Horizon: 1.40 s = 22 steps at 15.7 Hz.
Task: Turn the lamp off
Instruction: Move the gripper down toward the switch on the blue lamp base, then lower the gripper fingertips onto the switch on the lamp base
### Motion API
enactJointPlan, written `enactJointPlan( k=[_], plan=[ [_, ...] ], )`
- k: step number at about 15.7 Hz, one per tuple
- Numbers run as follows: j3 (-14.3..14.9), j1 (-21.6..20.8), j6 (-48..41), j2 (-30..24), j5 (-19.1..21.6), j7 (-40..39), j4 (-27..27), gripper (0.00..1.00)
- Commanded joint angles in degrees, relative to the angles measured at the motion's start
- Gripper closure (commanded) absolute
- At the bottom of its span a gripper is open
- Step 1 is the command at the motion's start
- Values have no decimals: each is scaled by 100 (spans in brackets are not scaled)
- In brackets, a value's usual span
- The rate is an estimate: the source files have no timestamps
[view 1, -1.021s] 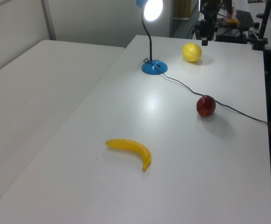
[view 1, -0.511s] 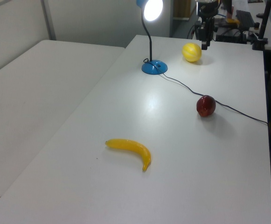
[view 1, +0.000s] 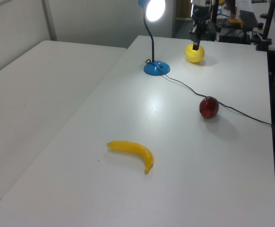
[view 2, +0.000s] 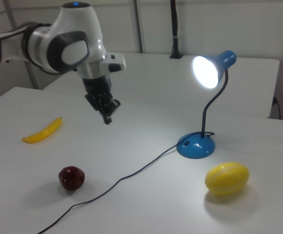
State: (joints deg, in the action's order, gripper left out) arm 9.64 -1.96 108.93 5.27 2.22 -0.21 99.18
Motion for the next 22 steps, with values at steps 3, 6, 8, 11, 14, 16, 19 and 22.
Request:
enactJointPlan(
  k=[3, 6, 8, 11, 14, 16, 19, 22],
  plan=[
    [20, 521, 1742, 772, 69, 811, -127, 100],
    [20, 758, 2649, 1290, 60, 1110, -432, 100],
    [20, 881, 2721, 1747, 60, 1146, -845, 100],
    [20, 1066, 2809, 2354, 33, 1138, -1400, 100],
    [20, 1084, 3361, 2689, 16, 1146, -1463, 100],
    [20, 1084, 3757, 2900, 7, 1172, -1463, 100],
    [20, 1075, 4267, 3093, 7, 1383, -1463, 100],
    [20, 1040, 4576, 3401, 7, 1436, -1612, 100]
  ],
)
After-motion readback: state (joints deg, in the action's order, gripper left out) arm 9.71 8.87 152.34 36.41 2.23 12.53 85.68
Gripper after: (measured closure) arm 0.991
